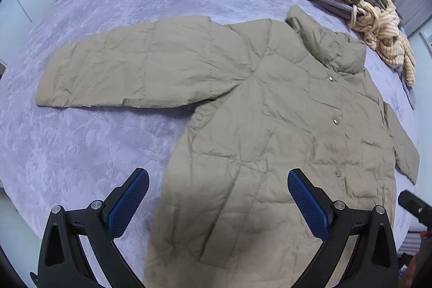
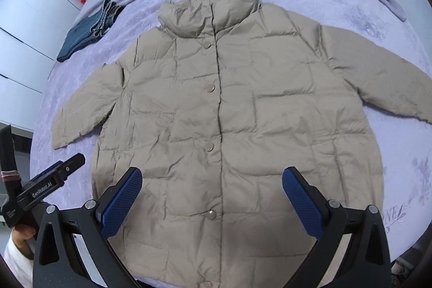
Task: Fold large clothes
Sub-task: 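Grasp the jacket sleeve nearest the left tool with the left tool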
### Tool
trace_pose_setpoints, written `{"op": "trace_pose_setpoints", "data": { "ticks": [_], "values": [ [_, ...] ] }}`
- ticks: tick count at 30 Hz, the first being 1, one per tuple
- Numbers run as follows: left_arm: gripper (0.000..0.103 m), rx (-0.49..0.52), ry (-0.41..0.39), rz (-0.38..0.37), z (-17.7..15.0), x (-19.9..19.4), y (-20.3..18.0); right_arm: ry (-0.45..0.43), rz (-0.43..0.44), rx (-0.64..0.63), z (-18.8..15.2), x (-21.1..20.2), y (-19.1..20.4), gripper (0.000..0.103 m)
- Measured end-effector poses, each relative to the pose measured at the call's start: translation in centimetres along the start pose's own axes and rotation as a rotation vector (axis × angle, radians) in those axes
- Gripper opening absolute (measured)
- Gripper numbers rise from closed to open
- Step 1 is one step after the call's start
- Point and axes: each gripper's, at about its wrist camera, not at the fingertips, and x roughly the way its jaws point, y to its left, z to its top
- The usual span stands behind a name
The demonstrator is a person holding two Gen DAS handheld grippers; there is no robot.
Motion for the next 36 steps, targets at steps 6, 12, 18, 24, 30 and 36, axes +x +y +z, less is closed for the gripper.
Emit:
{"op": "trace_pose_setpoints", "data": {
  "ticks": [6,12,18,24,30,36],
  "values": [
    [0.103,-0.227,-0.029,-0.164,2.7,4.1,9.5,0.048,-0.027,-0.032,-0.3,3.0,4.5,0.103],
    [0.103,-0.464,0.037,-0.328,4.5,10.5,17.1,0.065,-0.056,-0.055,0.3,4.9,7.6,0.103],
    [0.103,-0.541,-0.042,-0.298,7.4,12.5,21.2,0.077,-0.063,-0.052,1.0,7.0,9.8,0.103],
    [0.036,-0.575,-0.117,-0.207,10.8,12.9,24.7,0.068,-0.011,-0.031,2.2,9.4,11.9,0.103],
    [0.007,-0.474,-0.231,-0.206,12.3,9.6,25.8,0.015,0.065,-0.010,3.8,11.7,14.3,0.087],
    [0.007,-0.262,-0.370,-0.137,13.1,3.3,22.6,0.010,0.218,0.008,5.7,14.9,16.8,0.012]
  ]
}}
